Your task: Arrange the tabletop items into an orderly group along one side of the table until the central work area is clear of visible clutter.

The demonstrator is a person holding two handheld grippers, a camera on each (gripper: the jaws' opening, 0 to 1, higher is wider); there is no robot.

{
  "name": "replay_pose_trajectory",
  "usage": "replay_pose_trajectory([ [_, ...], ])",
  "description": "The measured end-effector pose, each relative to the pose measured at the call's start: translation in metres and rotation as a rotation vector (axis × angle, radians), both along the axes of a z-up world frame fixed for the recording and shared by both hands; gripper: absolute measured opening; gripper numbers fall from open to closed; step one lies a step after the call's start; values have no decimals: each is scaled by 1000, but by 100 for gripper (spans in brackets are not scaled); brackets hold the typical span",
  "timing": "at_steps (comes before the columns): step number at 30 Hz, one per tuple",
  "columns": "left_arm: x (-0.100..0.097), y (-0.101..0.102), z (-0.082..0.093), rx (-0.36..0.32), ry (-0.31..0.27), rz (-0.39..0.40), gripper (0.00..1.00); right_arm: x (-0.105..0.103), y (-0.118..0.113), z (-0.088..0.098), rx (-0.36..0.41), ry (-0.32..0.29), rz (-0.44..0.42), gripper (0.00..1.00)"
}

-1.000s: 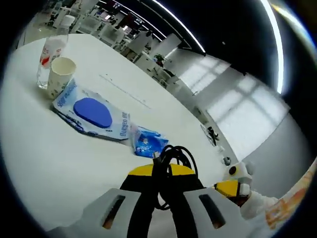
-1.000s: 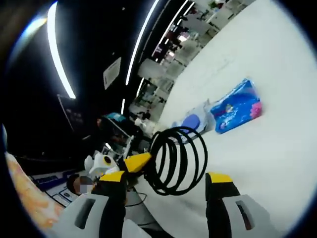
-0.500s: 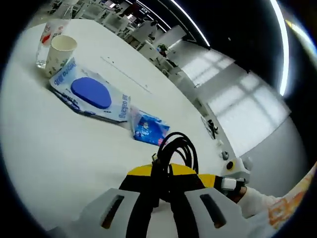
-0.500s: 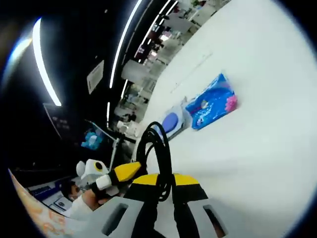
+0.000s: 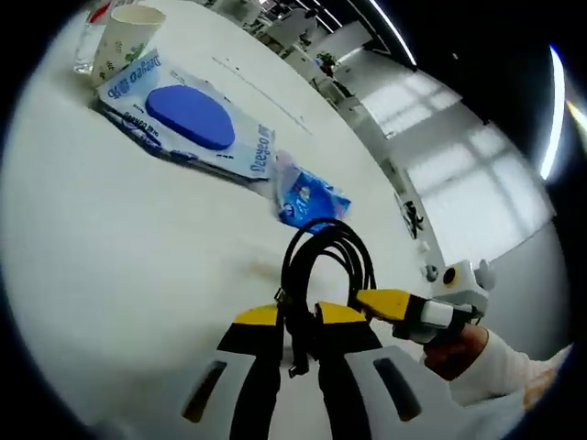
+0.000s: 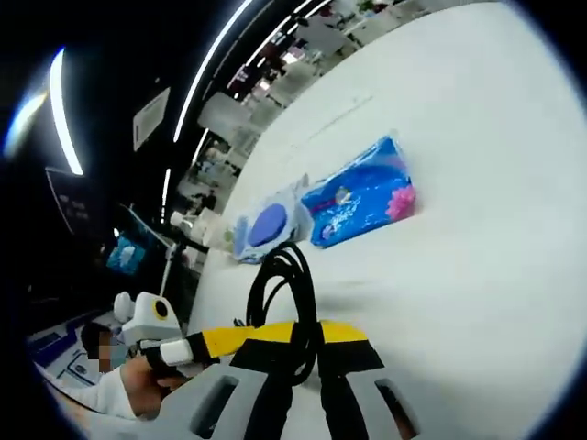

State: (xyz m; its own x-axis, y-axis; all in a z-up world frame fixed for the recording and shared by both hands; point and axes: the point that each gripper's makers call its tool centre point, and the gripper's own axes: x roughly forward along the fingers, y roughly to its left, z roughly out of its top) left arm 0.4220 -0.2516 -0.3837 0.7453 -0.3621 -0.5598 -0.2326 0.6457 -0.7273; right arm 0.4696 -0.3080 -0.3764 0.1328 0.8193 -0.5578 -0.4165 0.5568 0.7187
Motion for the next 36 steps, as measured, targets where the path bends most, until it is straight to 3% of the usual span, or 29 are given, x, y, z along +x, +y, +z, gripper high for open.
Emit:
replay_pose_trajectory([
  [5,-5,-8,-18,45,64,-71,13,2,-4,-15,-55,-24,10,5],
  [12,-3,-11,-19,34,54,-85,14,4,-11,-17,-72,-24,-16,6],
  [16,-2,-9,-18,41,46,-85,13,7,-11,-21,-88,-103,32,8],
  [18,-3,-7,-14,71,22,-87,14,4,-13,-21,-107,-150,72,12],
  [22,-10,6,-11,167,-1,-108,16,10,-15,-16,-71,-209,59,35],
  [24,-16,20,-9,232,-16,-82,20,13,-20,-13,-61,-209,45,38],
  [27,-29,31,-3,247,-29,-59,31,10,-26,-6,-56,-251,39,41],
  [29,-37,39,-1,255,-43,-54,47,10,-32,0,-58,-283,40,50],
  [32,-49,63,6,328,-79,-32,65,-1,-41,12,-59,-317,55,59],
  [36,-69,88,14,380,-88,-31,69,-11,-48,16,-66,-329,64,57],
])
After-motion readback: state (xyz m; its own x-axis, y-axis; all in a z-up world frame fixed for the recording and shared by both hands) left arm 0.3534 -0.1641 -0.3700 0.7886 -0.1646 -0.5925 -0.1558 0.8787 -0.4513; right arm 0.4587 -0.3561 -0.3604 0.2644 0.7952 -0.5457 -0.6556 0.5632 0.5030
